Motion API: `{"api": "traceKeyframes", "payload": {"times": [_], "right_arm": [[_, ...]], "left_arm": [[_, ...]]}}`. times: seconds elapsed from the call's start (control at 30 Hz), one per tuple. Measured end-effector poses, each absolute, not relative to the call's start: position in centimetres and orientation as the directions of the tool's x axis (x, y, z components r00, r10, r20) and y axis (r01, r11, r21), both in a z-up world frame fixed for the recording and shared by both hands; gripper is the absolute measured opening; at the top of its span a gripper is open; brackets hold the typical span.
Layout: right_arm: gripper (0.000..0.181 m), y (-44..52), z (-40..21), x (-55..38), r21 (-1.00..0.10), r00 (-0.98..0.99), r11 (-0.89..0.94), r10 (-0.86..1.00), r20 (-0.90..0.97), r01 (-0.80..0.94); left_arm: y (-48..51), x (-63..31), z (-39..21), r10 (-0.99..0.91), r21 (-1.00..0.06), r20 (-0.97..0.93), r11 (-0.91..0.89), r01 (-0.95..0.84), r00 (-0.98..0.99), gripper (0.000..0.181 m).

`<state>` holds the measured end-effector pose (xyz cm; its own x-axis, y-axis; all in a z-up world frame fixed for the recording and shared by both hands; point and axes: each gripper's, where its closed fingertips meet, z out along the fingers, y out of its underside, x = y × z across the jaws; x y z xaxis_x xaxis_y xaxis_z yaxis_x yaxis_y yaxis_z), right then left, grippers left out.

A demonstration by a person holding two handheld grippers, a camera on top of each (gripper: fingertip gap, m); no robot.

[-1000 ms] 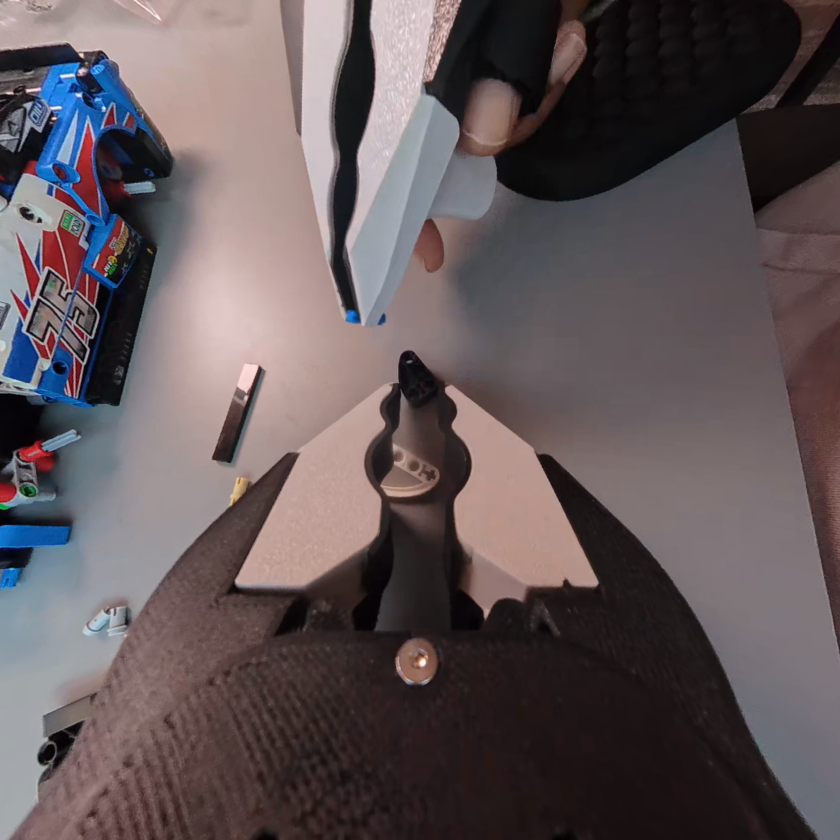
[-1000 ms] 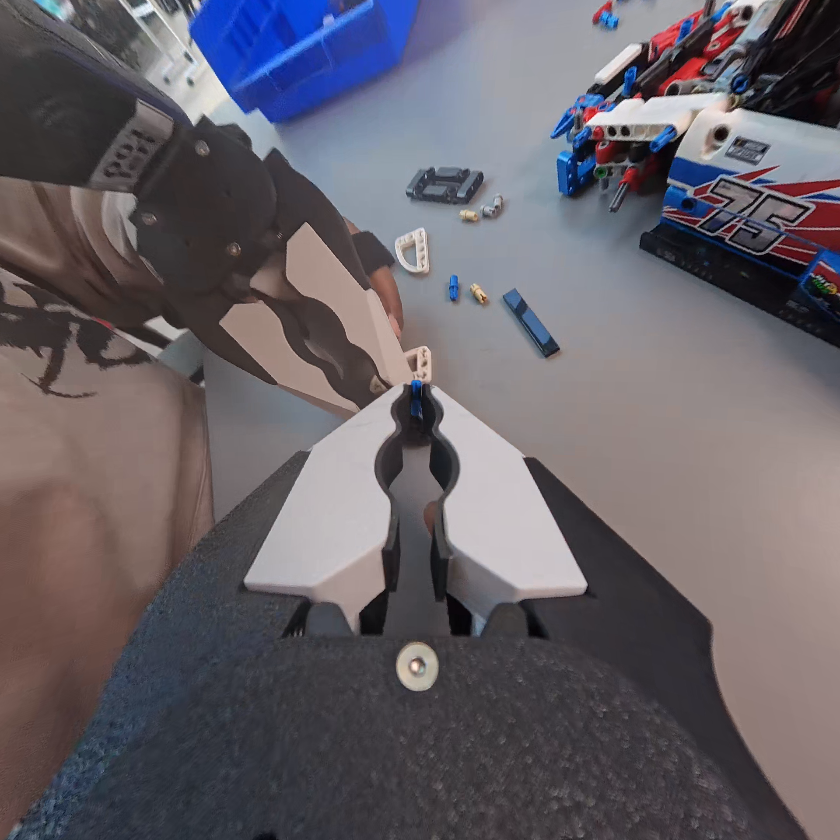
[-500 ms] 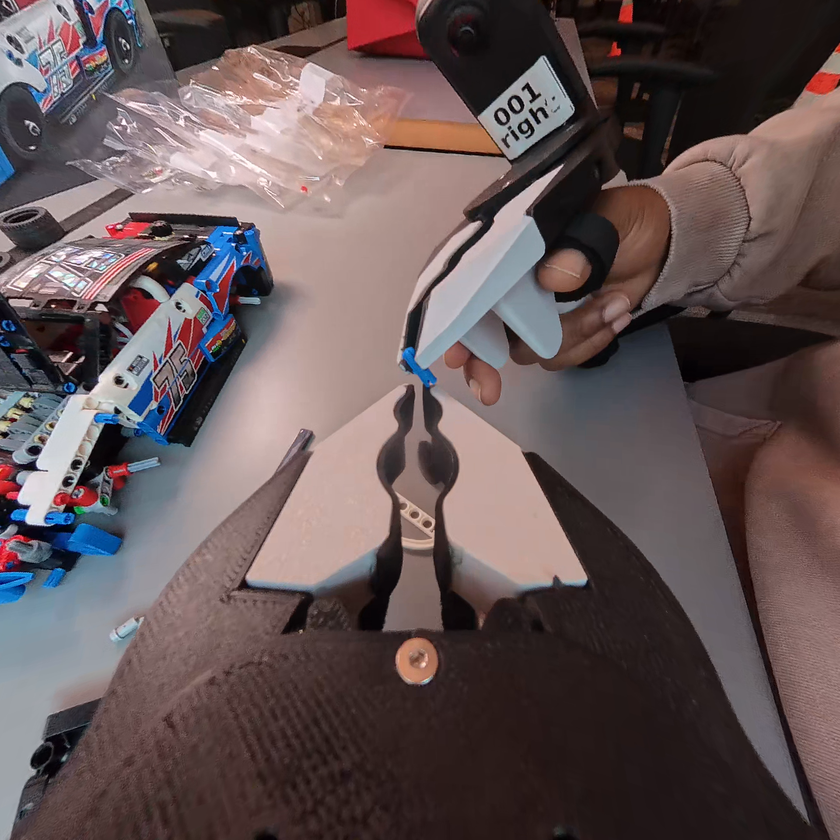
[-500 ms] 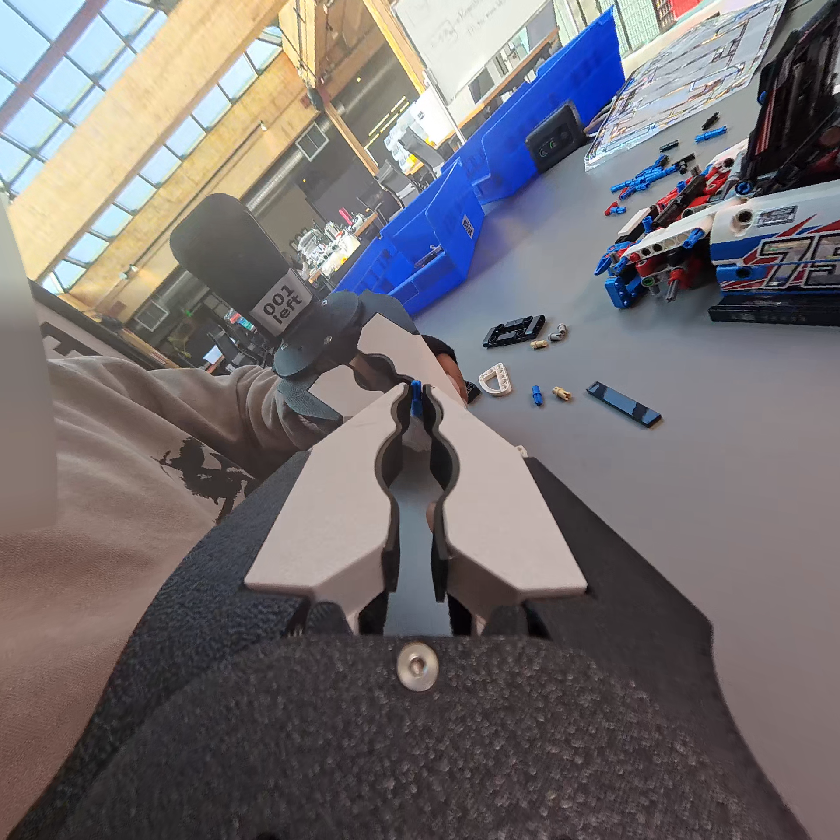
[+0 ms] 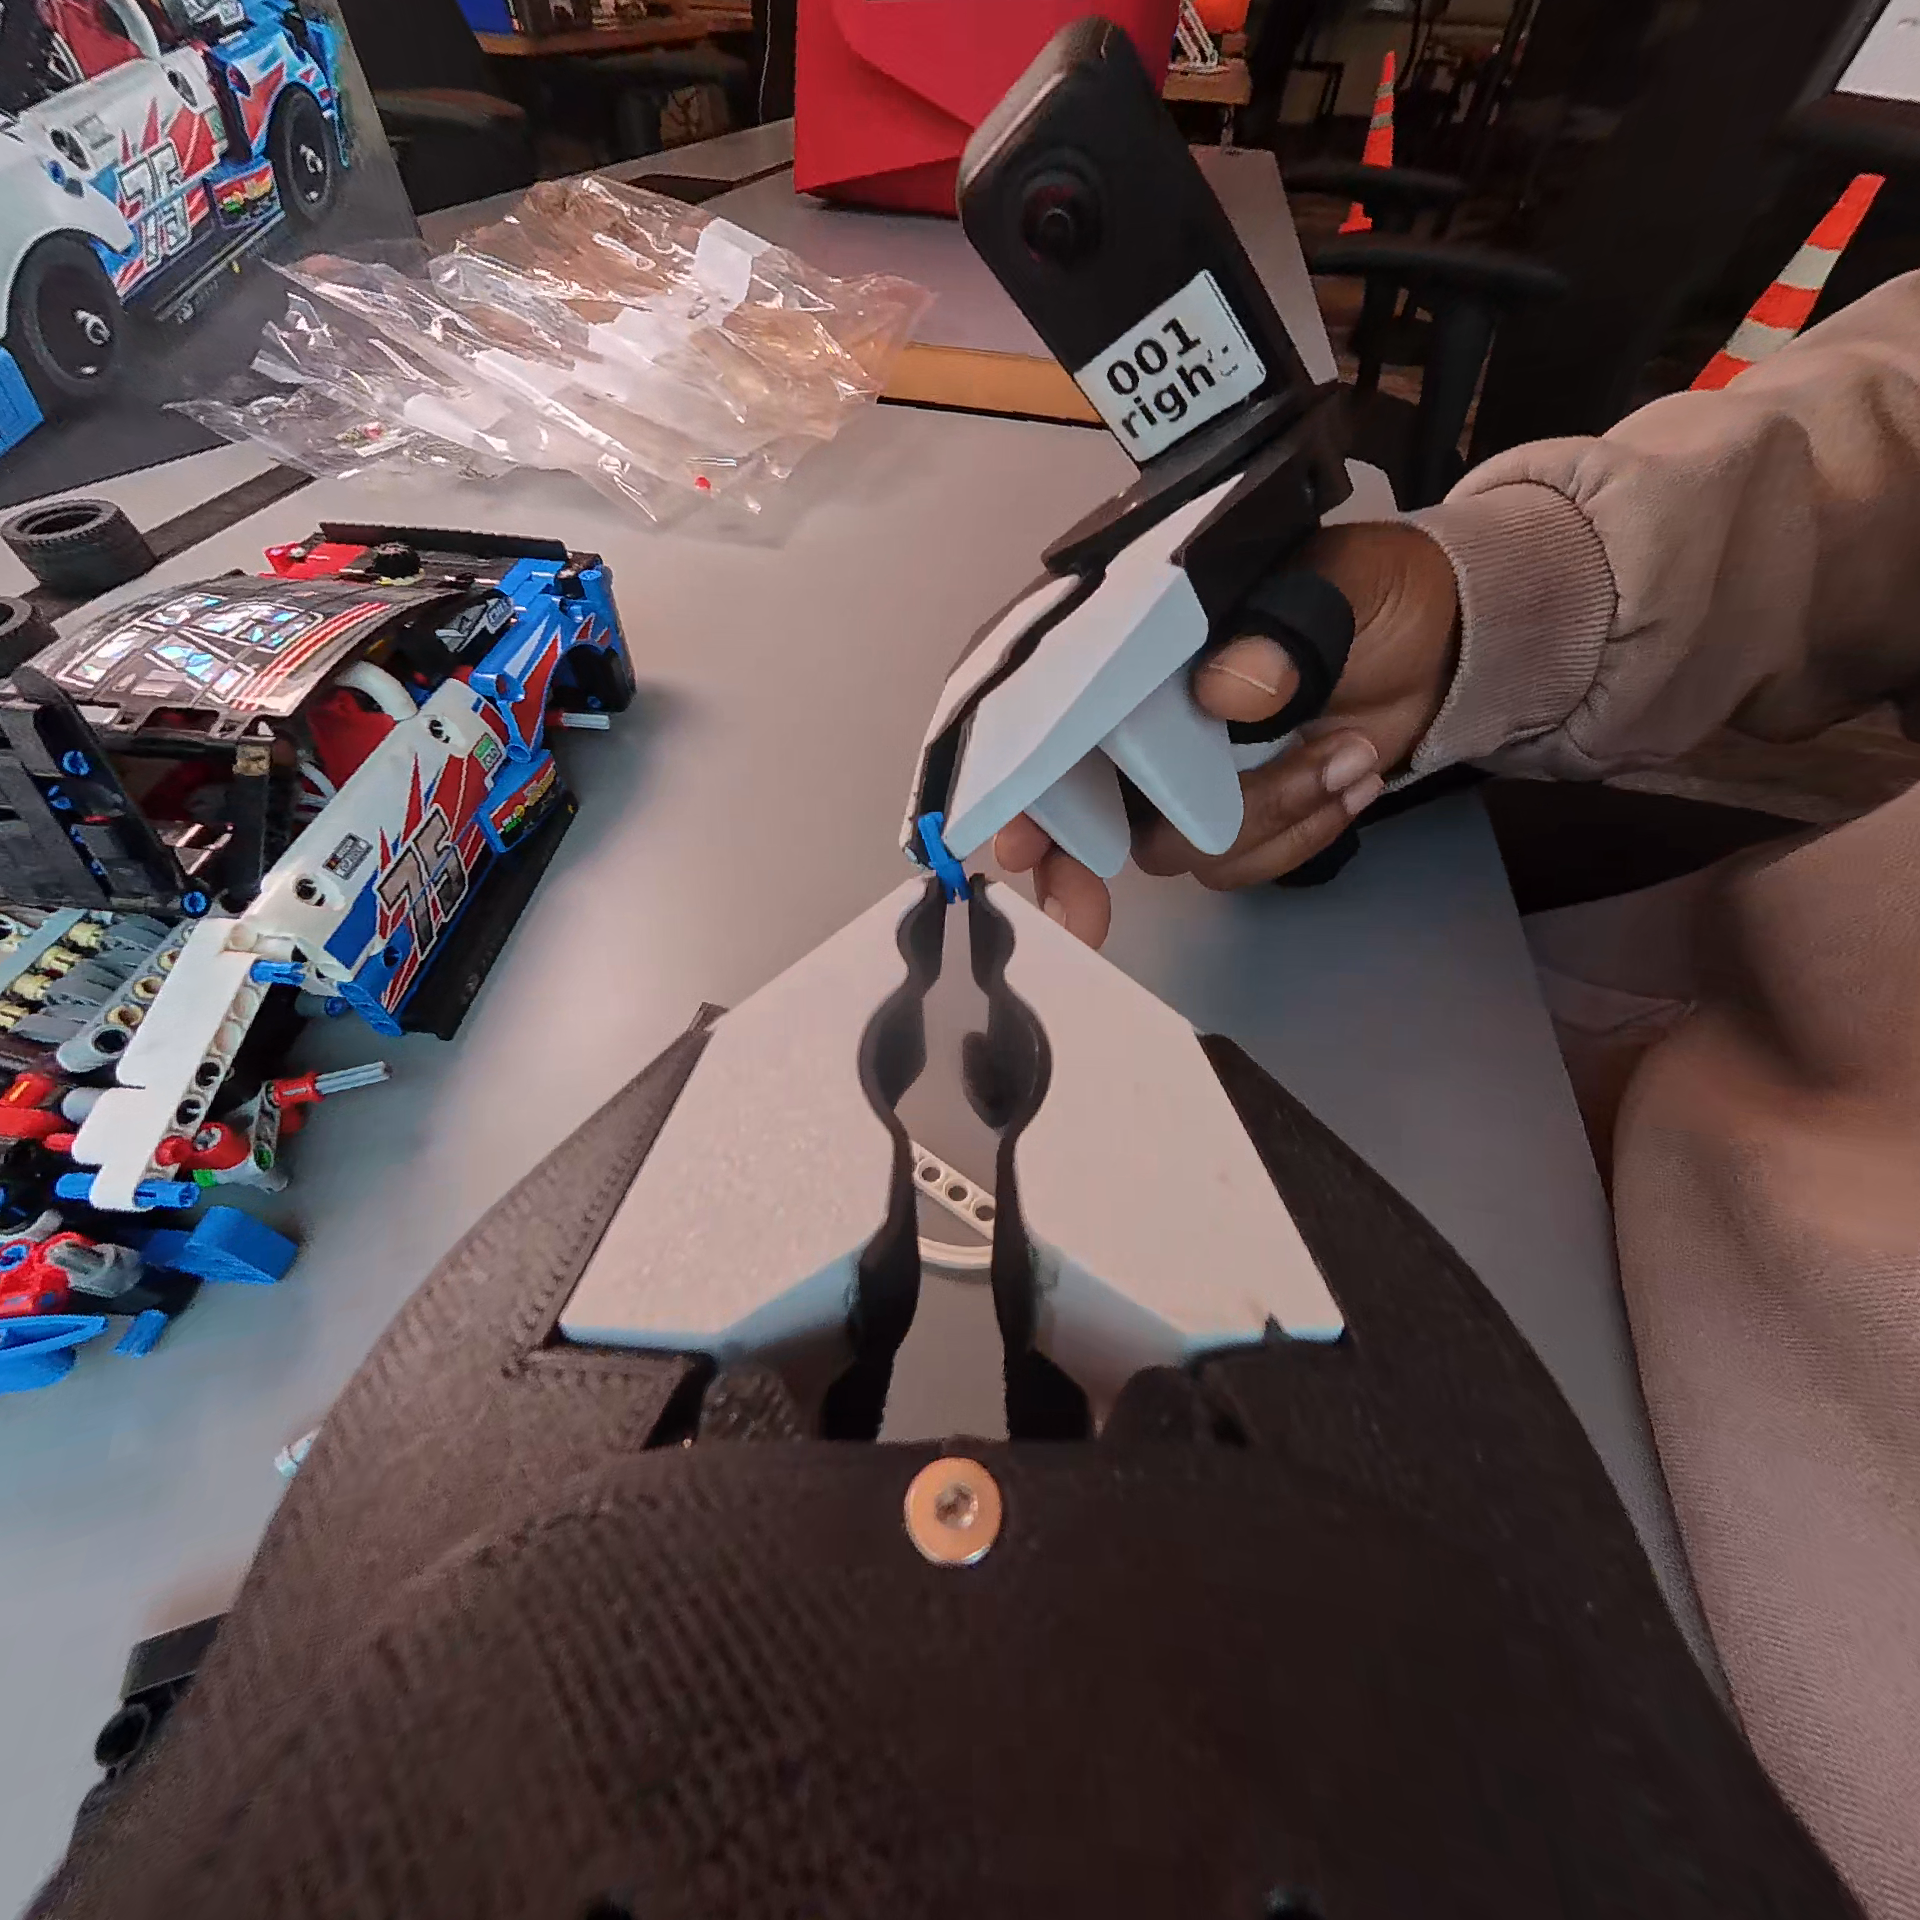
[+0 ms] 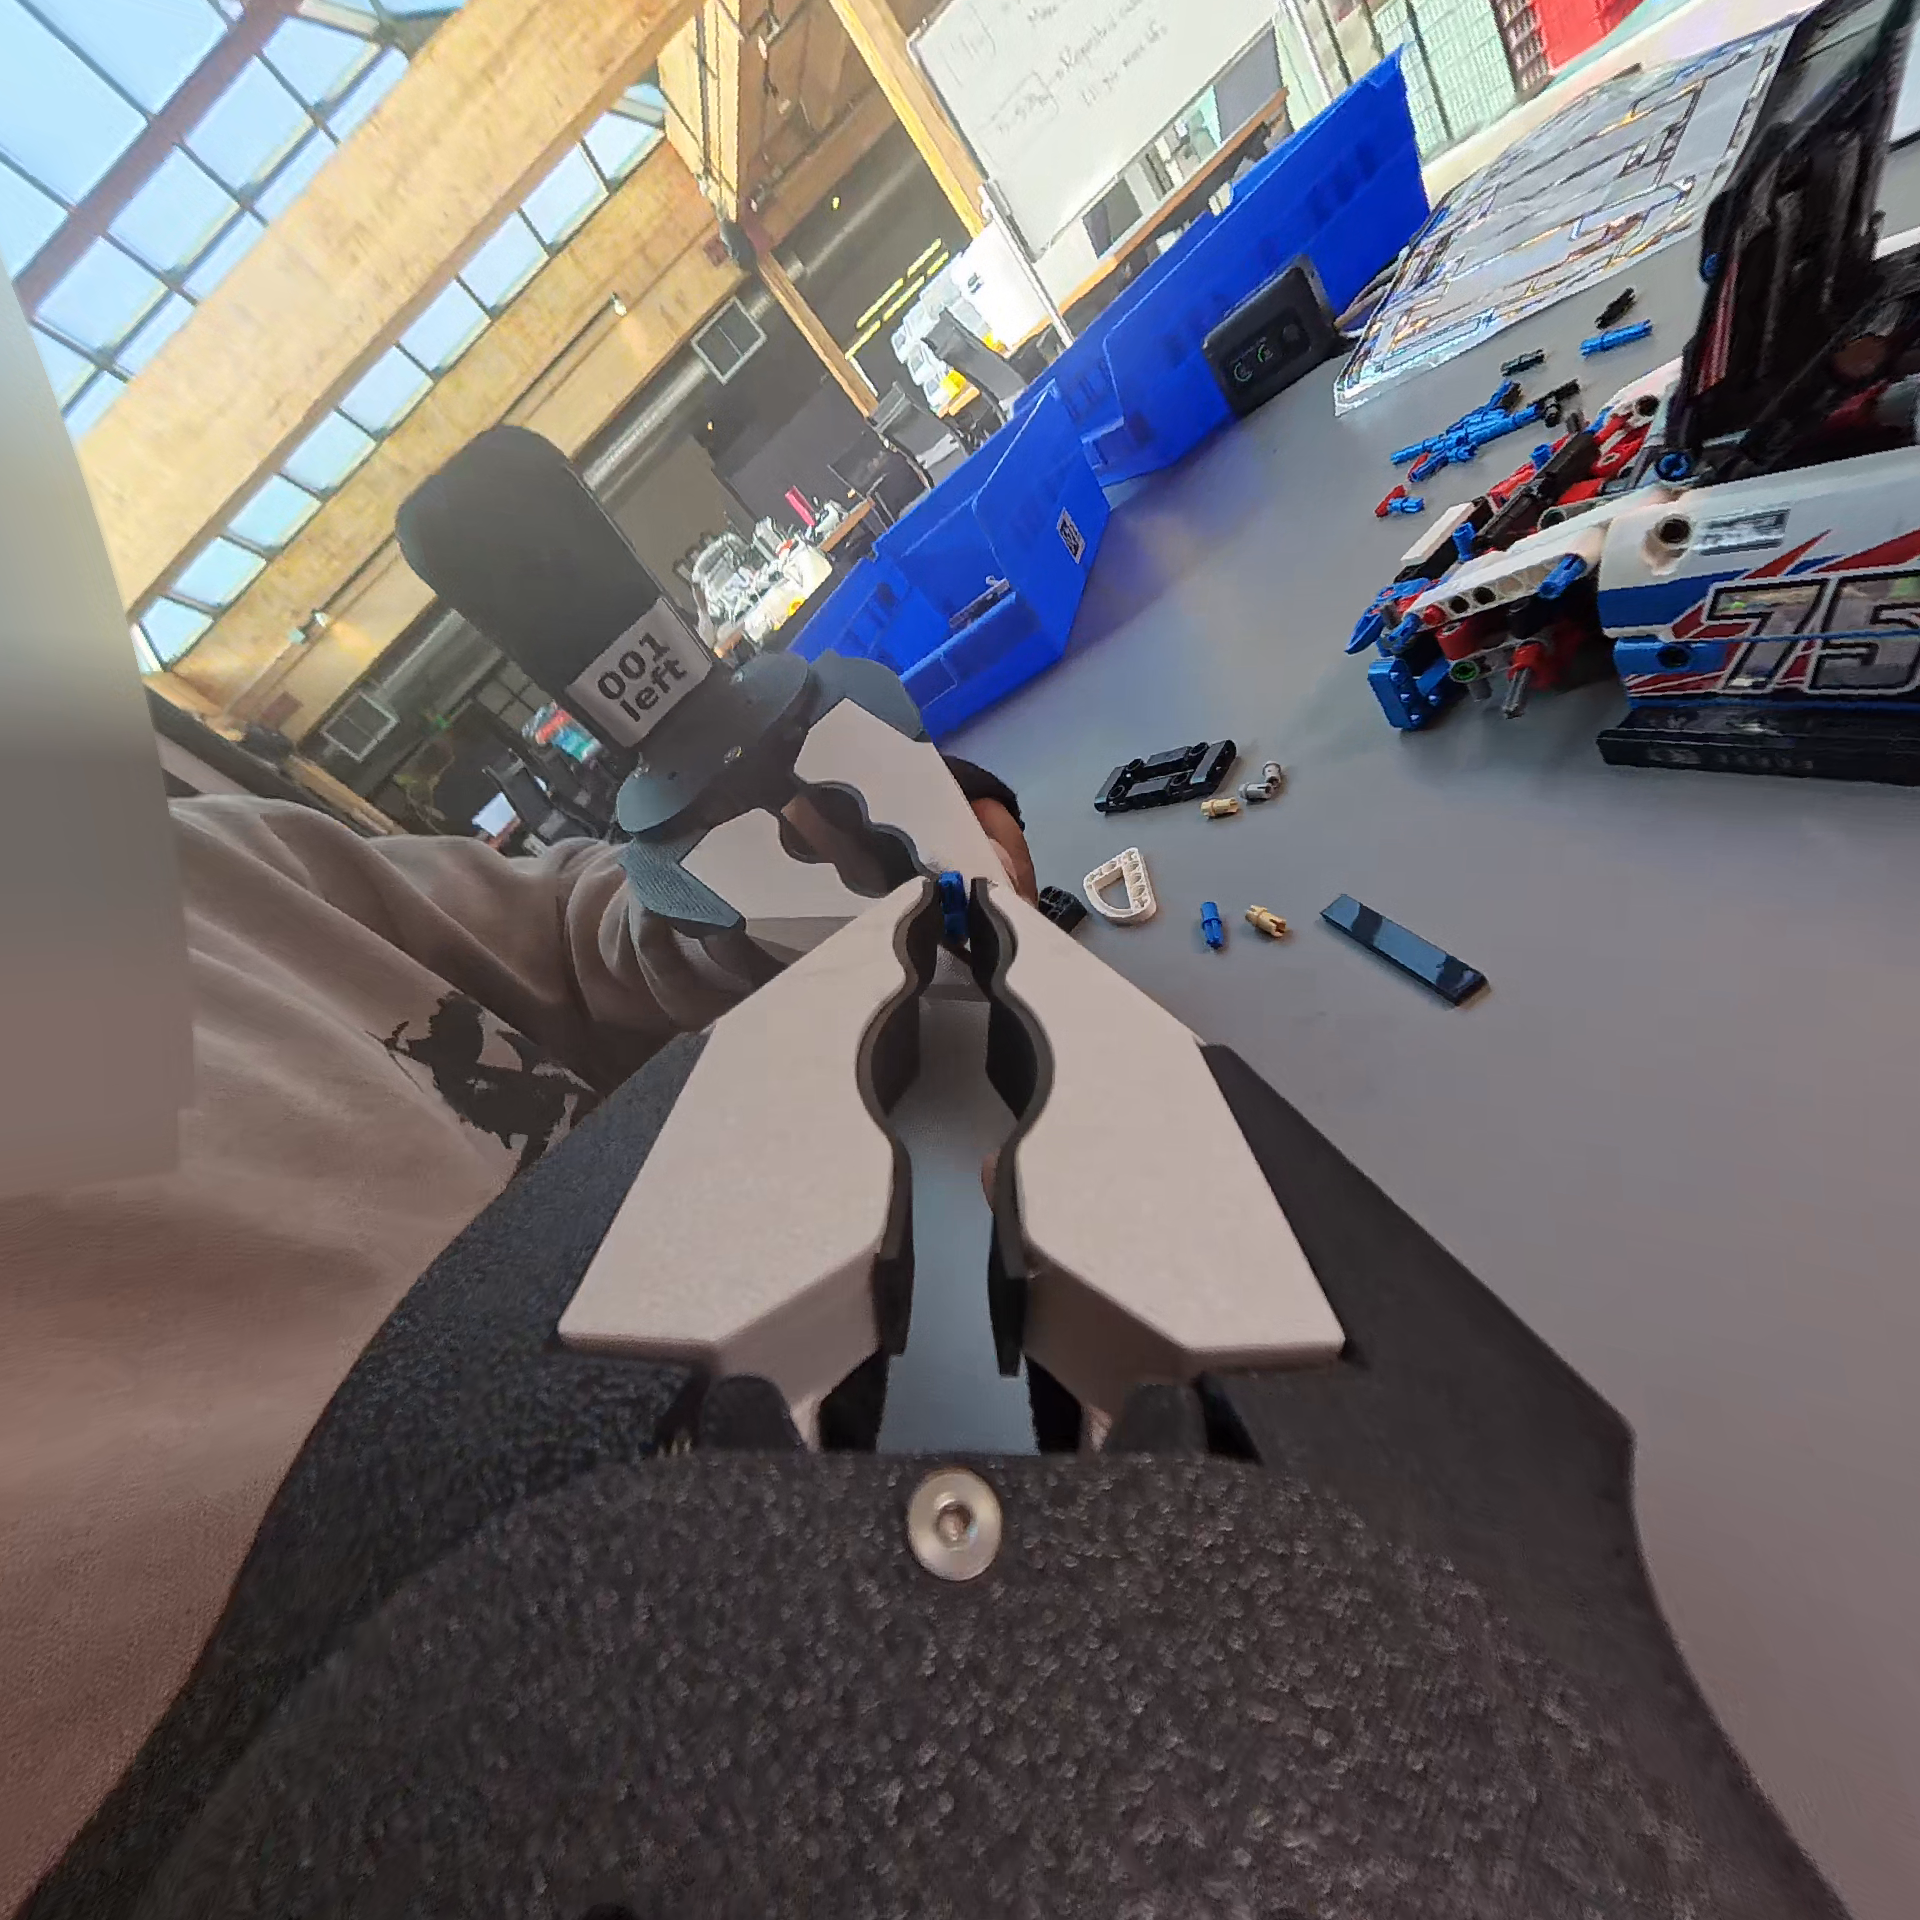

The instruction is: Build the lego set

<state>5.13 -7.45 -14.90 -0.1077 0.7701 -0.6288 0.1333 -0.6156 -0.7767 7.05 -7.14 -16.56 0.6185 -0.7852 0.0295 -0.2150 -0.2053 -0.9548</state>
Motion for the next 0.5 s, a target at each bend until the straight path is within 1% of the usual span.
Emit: {"api": "traceKeyframes", "payload": {"times": [0.07,0.13,0.2,0.37,0.5], "right_arm": [[0.003,-7.7,-15.3,5.3,-0.824,-0.108,-0.524,0.826,-0.554,0.216],[0.003,-8.1,-15.6,5.6,-0.87,-0.127,-0.385,0.89,-0.438,0.307],[0.004,-8.5,-16.1,5.8,-0.885,-0.16,-0.246,0.93,-0.33,0.396],[0.003,-8.9,-17.2,6.3,-0.852,-0.248,0.032,0.962,-0.116,0.522],[0.003,-8.9,-17.6,6.3,-0.819,-0.287,0.161,0.958,-0.004,0.55]], "left_arm": [[-7.2,7.0,-16.9,-0.792,-0.945,-0.025,-0.18,-0.272,0.61,0.001],[-7.4,7.1,-17.2,-0.796,-0.931,-0.095,-0.142,-0.337,0.597,0.001],[-7.6,7.4,-17.6,-0.804,-0.918,-0.135,-0.118,-0.379,0.579,0.001],[-8.0,7.8,-18.5,-0.816,-0.889,-0.184,-0.1,-0.447,0.548,0.001],[-8.1,7.9,-18.9,-0.822,-0.881,-0.179,-0.111,-0.46,0.541,0.001]]}}
